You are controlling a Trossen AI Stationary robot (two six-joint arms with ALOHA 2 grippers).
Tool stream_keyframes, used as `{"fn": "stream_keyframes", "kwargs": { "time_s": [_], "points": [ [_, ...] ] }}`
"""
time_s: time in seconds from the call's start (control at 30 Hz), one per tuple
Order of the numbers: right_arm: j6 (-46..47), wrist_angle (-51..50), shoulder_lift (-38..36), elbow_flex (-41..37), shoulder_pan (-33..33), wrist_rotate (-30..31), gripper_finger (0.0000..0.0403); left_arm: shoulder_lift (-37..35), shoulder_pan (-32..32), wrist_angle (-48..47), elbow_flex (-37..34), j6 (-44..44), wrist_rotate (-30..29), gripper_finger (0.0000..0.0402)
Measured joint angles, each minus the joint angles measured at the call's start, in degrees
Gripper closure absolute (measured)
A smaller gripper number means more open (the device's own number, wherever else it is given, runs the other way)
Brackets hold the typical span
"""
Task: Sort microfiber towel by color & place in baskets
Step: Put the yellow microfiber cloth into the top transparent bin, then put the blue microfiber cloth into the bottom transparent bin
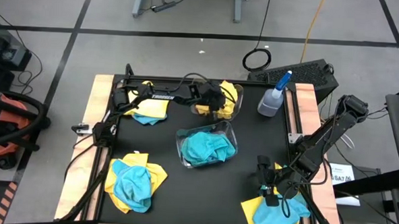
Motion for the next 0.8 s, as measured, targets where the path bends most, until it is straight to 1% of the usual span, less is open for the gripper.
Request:
{"fn": "stream_keyframes", "kwargs": {
  "time_s": [0.13,0.27,0.6,0.8],
  "points": [
    [0.4,0.0,0.0,0.0,0.0,-0.2,0.0148,0.0,-0.1,-4.8,3.7,-1.0,-0.6,0.0202],
    [1.3,-0.1,0.0,0.0,0.4,-0.3,0.0148,0.0,-0.7,-13.7,9.1,-1.0,-0.6,0.0176],
    [1.5,-0.3,-0.3,0.0,1.5,-1.0,0.0148,0.0,-3.9,-31.5,22.4,-1.0,-0.7,0.0171],
    [3.0,-0.3,-1.6,0.0,2.1,-5.3,0.0148,0.0,-6.9,-40.2,28.5,-1.2,-2.3,0.0171]
  ]
}}
